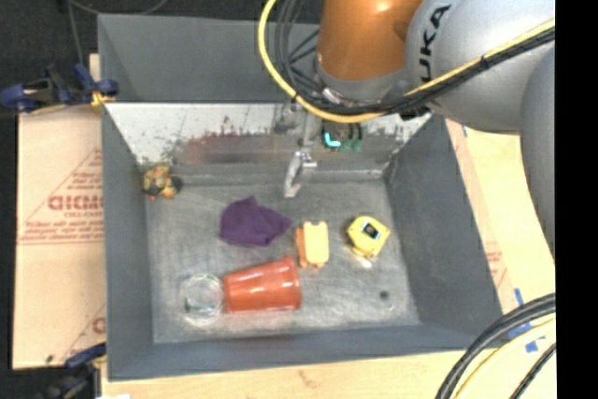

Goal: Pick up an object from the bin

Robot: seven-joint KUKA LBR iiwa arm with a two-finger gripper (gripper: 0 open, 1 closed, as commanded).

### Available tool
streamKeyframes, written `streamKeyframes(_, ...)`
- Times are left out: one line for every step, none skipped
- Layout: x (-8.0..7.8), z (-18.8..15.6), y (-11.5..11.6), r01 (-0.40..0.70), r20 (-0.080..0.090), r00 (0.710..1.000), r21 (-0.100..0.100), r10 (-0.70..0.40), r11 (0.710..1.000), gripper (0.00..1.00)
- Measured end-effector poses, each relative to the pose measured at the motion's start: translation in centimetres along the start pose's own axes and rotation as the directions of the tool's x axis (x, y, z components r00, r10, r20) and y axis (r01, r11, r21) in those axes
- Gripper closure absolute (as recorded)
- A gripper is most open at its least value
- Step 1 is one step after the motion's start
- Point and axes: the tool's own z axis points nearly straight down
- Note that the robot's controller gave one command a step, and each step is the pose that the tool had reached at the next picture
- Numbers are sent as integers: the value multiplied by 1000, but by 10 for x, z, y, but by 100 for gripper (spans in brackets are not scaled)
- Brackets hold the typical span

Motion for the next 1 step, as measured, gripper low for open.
streamKeyframes(-1,-5,0,-1,8,1000,-1,1,1000,0)
